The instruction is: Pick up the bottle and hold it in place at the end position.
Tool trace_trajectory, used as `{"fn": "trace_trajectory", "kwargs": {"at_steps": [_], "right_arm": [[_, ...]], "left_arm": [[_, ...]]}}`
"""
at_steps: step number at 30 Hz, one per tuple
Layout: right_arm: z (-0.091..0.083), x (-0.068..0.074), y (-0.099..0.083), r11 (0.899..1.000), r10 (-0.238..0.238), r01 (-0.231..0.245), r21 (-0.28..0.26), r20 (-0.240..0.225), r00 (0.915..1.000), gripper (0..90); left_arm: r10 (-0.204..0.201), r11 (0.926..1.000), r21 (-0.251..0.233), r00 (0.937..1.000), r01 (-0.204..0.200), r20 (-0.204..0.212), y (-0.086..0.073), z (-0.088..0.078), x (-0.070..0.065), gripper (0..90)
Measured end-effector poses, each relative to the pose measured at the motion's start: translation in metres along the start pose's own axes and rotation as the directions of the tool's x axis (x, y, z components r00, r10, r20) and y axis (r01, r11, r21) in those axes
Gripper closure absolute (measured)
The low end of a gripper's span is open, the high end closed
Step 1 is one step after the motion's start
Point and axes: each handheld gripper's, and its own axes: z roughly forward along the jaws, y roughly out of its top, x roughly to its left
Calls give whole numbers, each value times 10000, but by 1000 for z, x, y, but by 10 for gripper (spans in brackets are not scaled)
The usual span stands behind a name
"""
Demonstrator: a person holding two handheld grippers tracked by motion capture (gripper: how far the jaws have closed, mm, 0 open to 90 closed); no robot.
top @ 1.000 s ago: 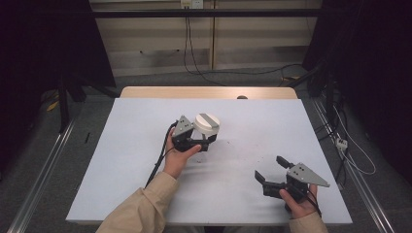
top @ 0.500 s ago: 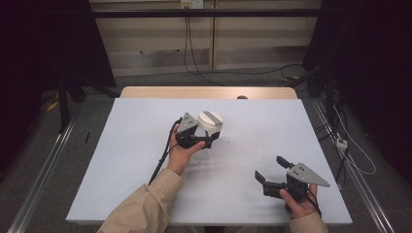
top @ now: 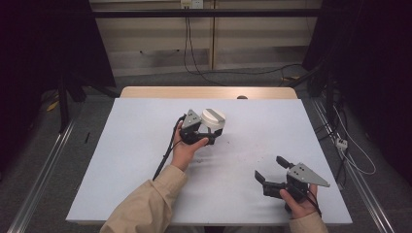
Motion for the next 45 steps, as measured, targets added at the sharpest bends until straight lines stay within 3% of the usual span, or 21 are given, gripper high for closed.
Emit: {"fn": "trace_trajectory", "kwargs": {"at_steps": [22, 28, 35, 45], "right_arm": [[1, 0, -1, 10000, 85, -85, 15, -36, 10000, 52], [1, -1, -1, 9999, 130, -130, 33, -38, 9999, 52], [1, -1, -1, 9999, 133, -133, 37, -48, 9999, 52], [3, 1, -1, 10000, 36, -36, 70, -73, 10000, 52]], "left_arm": [[-125, 9998, 157, 9998, 127, -131, -4, 25, 1, 186], [34, 9998, 202, 10000, -33, -68, -1, 34, -2, 186], [31, 9998, 209, 10000, -31, 39, -4, 34, 0, 185], [359, 9991, 210, 9993, -361, 101, -7, 22, -1, 185]]}}
